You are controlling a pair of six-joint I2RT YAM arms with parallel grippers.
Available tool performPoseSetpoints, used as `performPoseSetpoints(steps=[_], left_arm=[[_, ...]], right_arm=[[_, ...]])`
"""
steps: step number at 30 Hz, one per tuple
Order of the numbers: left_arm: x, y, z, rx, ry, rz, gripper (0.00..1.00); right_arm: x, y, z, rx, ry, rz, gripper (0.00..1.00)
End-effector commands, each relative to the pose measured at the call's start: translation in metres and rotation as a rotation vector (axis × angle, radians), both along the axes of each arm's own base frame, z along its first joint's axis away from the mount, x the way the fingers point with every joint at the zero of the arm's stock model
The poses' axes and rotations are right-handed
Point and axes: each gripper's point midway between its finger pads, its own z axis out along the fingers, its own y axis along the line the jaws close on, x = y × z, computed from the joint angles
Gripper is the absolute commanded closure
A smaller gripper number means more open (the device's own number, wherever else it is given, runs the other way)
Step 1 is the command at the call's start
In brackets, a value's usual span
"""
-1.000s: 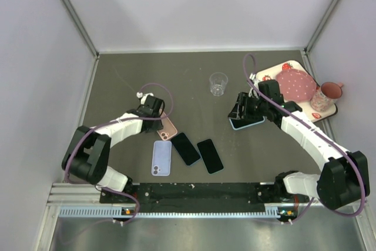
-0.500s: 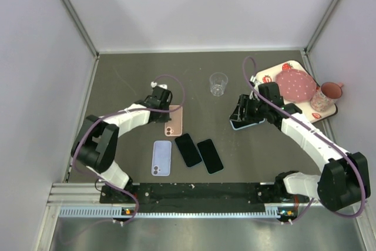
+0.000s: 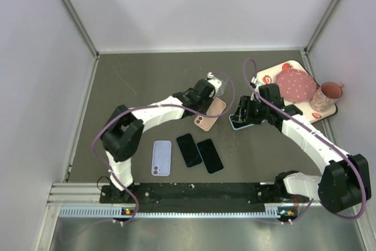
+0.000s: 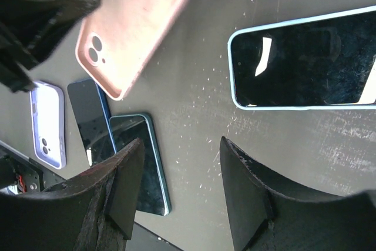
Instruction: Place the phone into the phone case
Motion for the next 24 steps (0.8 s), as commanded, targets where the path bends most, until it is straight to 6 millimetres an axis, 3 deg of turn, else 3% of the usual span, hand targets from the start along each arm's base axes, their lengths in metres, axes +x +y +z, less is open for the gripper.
performPoseSetpoints(steps=[1,7,11,13,17,24], left_arm=[[0.003,-0.005,-0.015,0.124,-0.013,-0.059,0.96],[0.009,-0.006,-0.015,0.146,-0.022,-0.045,0.83],[0.012,0.001,-0.001,0.153,-0.055,-0.012,0.50],[0.010,0.006,0.011,0.134,-0.065,0.015,0.44],[0.000,0.015,0.023,0.059,0.000,0.061,0.41],[-0.037,0.043,-0.004,-0.198,0.280,0.167,0.42]], right_arm=[[0.005,-0.007,0.011,-0.009,-0.064,-0.015,0.46],[0.005,-0.008,0.009,-0.015,-0.058,-0.016,0.46],[0.006,-0.006,0.008,-0.011,-0.049,-0.009,0.46],[0.006,-0.004,0.009,-0.004,-0.047,-0.007,0.46],[0.009,0.000,0.008,0.009,-0.039,0.006,0.45],[0.023,0.005,0.002,0.010,-0.032,0.017,0.46]])
